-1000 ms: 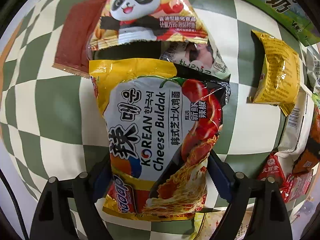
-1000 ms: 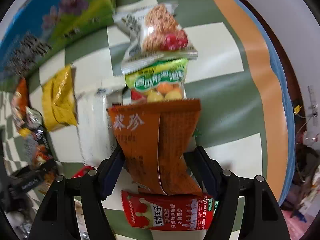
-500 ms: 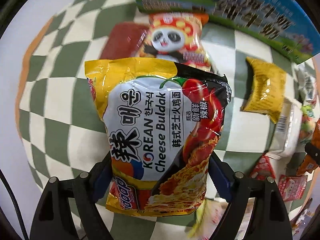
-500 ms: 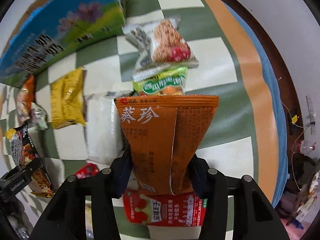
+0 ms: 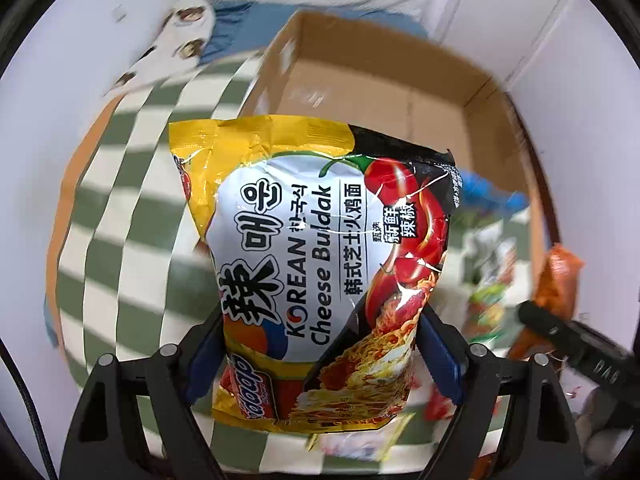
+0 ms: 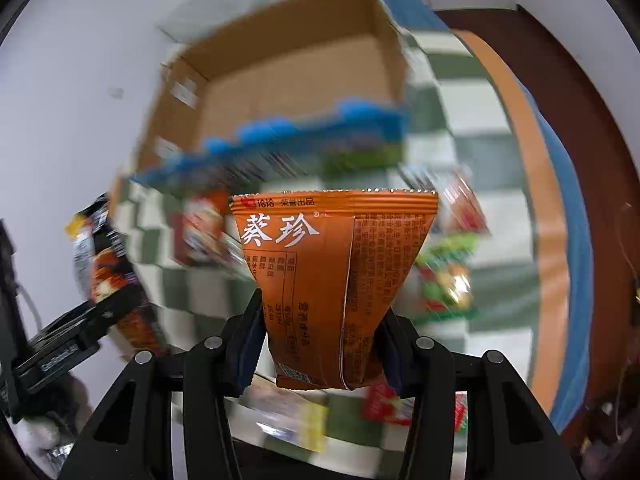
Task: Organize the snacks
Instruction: 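Carry both packets into the cardboard box and open both tools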
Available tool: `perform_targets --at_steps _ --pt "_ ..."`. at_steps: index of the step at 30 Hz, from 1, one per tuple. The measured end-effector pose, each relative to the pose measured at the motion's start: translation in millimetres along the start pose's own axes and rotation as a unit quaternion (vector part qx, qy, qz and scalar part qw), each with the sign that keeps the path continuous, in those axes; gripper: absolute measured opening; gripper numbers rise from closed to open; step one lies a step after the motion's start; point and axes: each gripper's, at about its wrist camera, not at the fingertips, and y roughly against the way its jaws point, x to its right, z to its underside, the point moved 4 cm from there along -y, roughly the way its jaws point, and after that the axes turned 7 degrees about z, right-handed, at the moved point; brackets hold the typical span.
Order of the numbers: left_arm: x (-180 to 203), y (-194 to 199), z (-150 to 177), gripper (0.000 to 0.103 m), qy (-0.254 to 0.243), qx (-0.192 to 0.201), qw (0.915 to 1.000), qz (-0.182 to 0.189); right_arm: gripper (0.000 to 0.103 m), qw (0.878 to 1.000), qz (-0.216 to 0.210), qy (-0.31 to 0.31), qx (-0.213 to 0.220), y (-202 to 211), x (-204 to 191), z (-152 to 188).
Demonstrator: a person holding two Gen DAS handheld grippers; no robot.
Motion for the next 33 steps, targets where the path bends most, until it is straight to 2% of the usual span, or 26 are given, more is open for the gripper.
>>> perform_targets --at_steps 3,6,10,13,15,20,24,26,27,28,33 --pt "12 -5 -59 0.085 -0.012 -0.002 0.9998 0.017 0.053 1.000 -0.024 0.015 0.008 18 -14 -36" --pt "13 -26 -118 0.085 -0.024 -0.020 0.9991 0.027 0.053 0.999 -0.025 0.026 0.018 18 -29 -87" --pt "16 -70 -190 0.085 -0.035 -0.051 0.9978 0.026 0.053 1.000 -0.012 0.023 0.017 -14 -38 -158" --pt "14 -112 -226 0.085 -0.036 -0.076 0.9963 0.019 0.053 1.000 0.001 0.021 0.006 -55 -41 -206" --pt "11 -142 -246 0.085 -0.033 -0.104 0.9938 0.021 0.053 1.000 0.006 0.017 -0.007 -81 -40 -227" --pt "8 -183 -265 0.085 -0.025 -0.141 0.9895 0.021 0.053 0.999 0.022 0.014 -0.037 -137 -34 -261" --pt "10 -198 -269 0.086 -0.028 -0.151 0.9879 0.019 0.056 0.998 0.025 0.016 -0.057 -167 -31 -274" --pt "10 -200 -270 0.086 -0.026 -0.151 0.9879 0.023 0.077 0.997 0.033 0.019 -0.060 -178 -29 -279" --pt "10 -199 -270 0.089 -0.030 -0.148 0.9883 0.021 0.092 0.997 0.039 0.023 -0.059 -181 -30 -280" --pt "10 -200 -271 0.092 -0.034 -0.145 0.9887 0.013 0.094 0.997 0.044 0.029 -0.058 -182 -30 -281" --pt "16 -189 -267 0.092 -0.048 -0.133 0.9899 0.010 0.094 0.996 0.058 0.036 -0.052 -183 -33 -285"
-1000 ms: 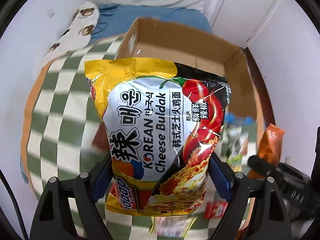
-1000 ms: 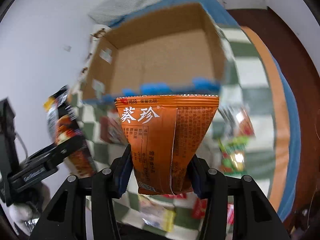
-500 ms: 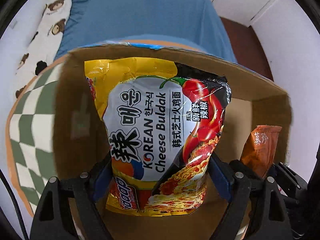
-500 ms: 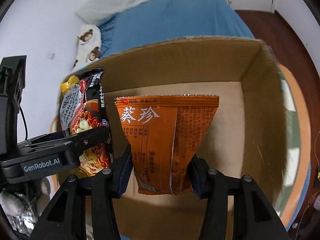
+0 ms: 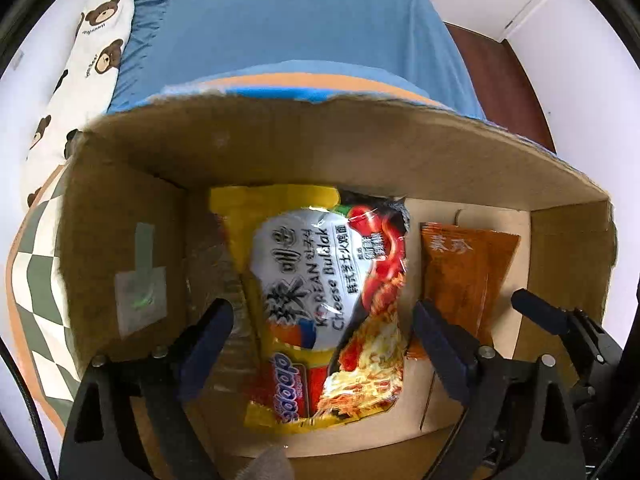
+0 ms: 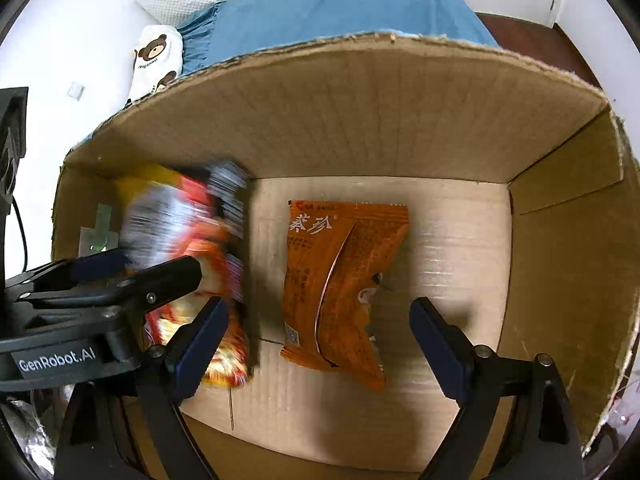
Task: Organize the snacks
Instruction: 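Carry both packets into the cardboard box and open both tools, then grasp the yellow-white bag with the left tool while the right tool grasps the white bar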
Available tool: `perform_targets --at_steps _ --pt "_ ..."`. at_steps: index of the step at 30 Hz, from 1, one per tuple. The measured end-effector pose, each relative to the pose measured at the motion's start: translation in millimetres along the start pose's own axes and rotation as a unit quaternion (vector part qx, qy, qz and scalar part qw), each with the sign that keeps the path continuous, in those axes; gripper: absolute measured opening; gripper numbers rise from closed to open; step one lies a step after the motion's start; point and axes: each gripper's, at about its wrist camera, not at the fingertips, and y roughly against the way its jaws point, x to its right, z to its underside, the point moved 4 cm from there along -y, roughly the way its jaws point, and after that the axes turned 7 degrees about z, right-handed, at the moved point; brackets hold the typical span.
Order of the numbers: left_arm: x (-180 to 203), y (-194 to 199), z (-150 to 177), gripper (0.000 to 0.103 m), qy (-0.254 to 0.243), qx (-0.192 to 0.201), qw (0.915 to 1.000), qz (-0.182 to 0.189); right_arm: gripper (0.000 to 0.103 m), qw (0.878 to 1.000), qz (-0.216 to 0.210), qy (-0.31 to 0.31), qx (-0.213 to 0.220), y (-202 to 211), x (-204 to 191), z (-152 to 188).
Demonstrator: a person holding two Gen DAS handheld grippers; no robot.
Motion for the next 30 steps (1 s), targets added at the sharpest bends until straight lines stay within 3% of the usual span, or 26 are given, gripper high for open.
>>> perform_targets --at_steps 4,12,21,30 --pt "-1 12 10 0.092 -0.004 0.012 0.9999 0.001 0.094 1.000 0.008 -0.004 0.012 13 -3 8" --pt "8 58 64 0.092 -0.023 0.087 0.9956 -0.029 0.094 0.997 0.042 -0.009 0.059 58 -5 52" --pt "4 116 128 0.092 -0.028 0.168 0.9843 -0.047 0.094 0.988 0.086 -0.008 0.131 111 -14 99" --pt "14 172 177 0.092 -0.038 0.228 0.9710 -0.059 0.094 0.977 0.081 0.002 0.198 184 -20 144"
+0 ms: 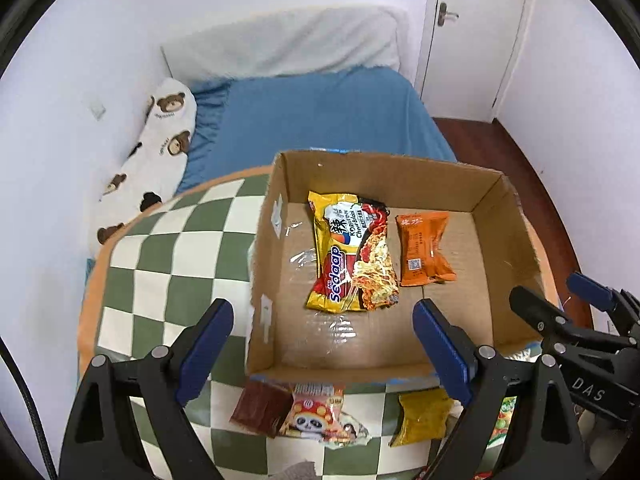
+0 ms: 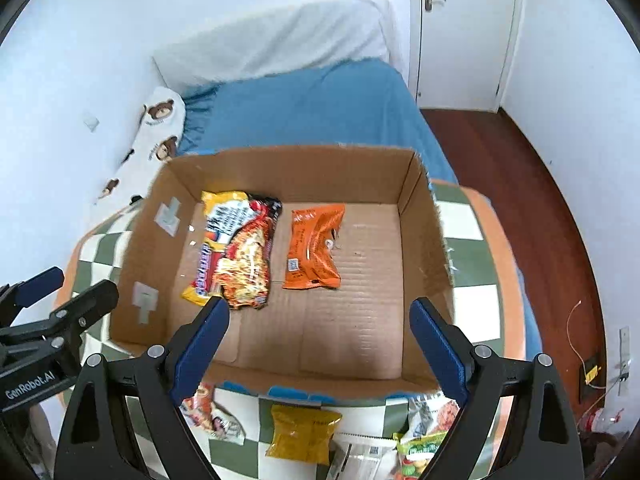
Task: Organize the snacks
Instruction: 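Grasp the yellow-white bag with the left tool while the right tool grasps the white bar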
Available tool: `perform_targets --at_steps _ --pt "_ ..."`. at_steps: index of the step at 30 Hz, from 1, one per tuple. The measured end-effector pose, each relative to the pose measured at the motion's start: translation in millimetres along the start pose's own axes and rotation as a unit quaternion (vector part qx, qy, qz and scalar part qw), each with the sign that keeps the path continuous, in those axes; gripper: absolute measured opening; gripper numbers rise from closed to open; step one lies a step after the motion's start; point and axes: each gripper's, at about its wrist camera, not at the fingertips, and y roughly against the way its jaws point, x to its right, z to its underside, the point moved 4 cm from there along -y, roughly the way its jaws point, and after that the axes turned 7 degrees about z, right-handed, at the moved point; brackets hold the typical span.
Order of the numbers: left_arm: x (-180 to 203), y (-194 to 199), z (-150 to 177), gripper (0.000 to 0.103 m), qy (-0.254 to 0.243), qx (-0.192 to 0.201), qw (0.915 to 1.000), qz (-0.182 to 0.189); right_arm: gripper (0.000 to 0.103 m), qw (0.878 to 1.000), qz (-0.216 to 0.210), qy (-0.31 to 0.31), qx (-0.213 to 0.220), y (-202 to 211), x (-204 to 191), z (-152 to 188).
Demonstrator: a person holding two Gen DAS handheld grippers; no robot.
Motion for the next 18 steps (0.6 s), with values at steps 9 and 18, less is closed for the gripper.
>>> perform_targets --at_steps 9,18 --pt "10 40 26 0.092 0.006 0.024 0.9997 0.007 0.094 0.999 -0.026 -0.010 0.022 61 4 27" --pt "27 -3 131 0.092 -0.043 -0.098 0.9942 0.010 0.094 0.992 -0.052 -0.010 -0.110 37 21 126"
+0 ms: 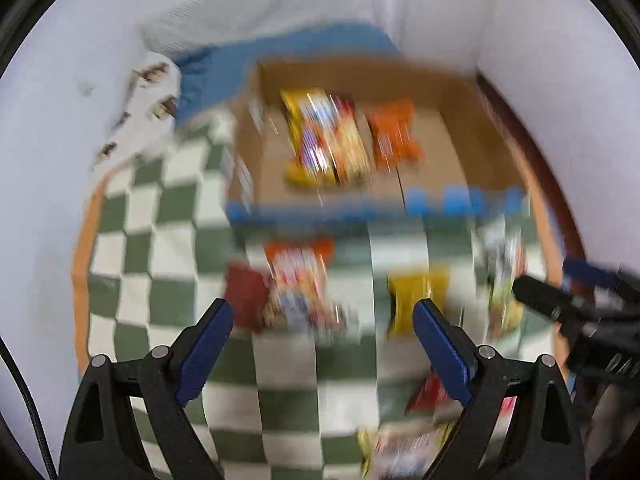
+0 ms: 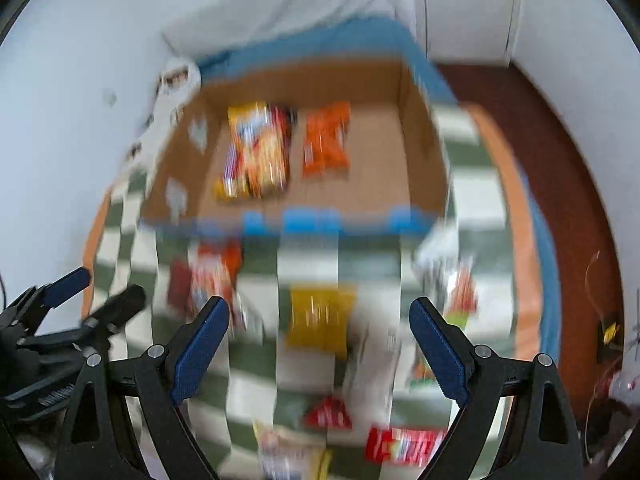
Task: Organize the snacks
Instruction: 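Grasp the yellow-white bag with the left tool while the right tool grasps the white bar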
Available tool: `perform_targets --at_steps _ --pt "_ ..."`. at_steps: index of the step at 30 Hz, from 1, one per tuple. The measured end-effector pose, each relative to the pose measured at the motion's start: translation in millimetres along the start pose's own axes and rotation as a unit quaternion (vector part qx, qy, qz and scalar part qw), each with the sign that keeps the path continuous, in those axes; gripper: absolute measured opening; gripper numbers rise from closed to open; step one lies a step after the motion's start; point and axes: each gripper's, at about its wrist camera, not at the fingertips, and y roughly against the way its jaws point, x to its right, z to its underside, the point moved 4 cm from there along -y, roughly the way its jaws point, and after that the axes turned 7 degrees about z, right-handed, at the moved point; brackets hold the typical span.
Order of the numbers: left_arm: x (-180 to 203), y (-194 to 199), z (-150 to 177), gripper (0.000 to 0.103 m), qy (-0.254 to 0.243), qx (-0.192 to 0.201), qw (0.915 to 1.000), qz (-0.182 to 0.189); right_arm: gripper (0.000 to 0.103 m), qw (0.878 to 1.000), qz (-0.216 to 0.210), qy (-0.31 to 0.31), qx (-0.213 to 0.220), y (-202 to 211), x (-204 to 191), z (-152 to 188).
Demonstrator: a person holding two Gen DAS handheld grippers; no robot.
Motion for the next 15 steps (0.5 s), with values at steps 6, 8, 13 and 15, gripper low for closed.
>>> perform_targets --at_steps 6,8,13,15 --pt "46 -73 90 0.092 -0.132 -0.136 0.9809 0.042 0.094 0.993 0.008 -0.024 -0.115 -54 37 87" --pt "65 -84 111 0.092 -0.198 -0.154 0.9667 0.054 0.094 0.988 0.011 -0.045 -0.147 -68 56 110" --pt "107 -107 153 0.092 -0.335 -0.192 0.9198 0.068 0.094 0.981 0.026 -0.070 -0.179 -82 88 144" --pt "121 -121 167 0.092 -0.371 -0.212 0.9013 0.074 0.094 0.980 0.032 -0.070 -0.186 -85 96 152"
